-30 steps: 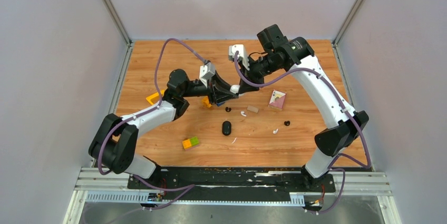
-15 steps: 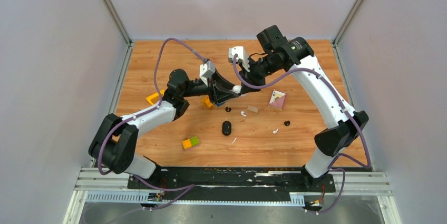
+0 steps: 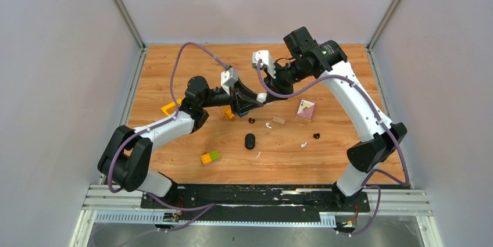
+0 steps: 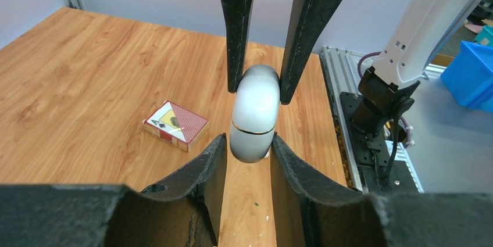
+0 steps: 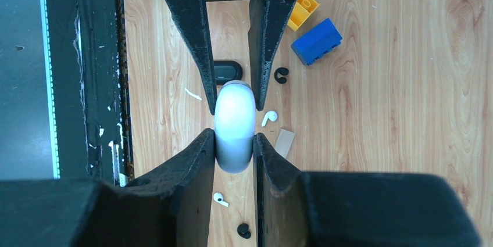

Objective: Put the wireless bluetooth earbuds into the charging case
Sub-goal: Pass from the right arm to the left

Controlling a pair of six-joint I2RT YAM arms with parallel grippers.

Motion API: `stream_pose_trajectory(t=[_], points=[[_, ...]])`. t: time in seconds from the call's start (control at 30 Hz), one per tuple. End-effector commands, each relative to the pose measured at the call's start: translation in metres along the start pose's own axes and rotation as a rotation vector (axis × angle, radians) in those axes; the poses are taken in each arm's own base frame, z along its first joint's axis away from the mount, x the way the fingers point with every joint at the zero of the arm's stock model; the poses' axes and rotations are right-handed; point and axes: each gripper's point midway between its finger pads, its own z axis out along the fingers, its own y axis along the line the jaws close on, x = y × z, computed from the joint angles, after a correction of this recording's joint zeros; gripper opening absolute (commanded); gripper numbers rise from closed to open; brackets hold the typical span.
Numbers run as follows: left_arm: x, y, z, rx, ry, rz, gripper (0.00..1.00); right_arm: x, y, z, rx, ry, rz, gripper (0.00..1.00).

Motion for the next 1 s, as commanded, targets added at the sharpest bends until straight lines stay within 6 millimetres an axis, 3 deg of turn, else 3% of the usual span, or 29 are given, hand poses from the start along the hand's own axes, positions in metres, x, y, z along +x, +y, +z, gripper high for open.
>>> stream_pose_trajectory(t=[0.0,0.6,0.93,0.97], points=[[-0.0203,0.0018,0.0009,-0.012,-0.037,0.068,0.39,-0.0118,-0.0009,-0.0035,0.007,-0.028,-0.036,0.11],[-0.0212,0.0033,0.0019,-0.020,-0.044,0.059,0.42,-0.0139,-0.0023,0.0020,0.016,-0.025,-0.032,0.13],[-0.0220,0.0003,0.0028,0.001,-0.043,0.076,0.22,-0.0141,-0.0040,0.0053,0.017,-0.023,-0.025,0.14],[-0.0222,0.0000,0.0029,0.004,-0.044,0.078,0.17,-0.0135,-0.0038,0.0059,0.016,-0.022,-0.021,0.14]])
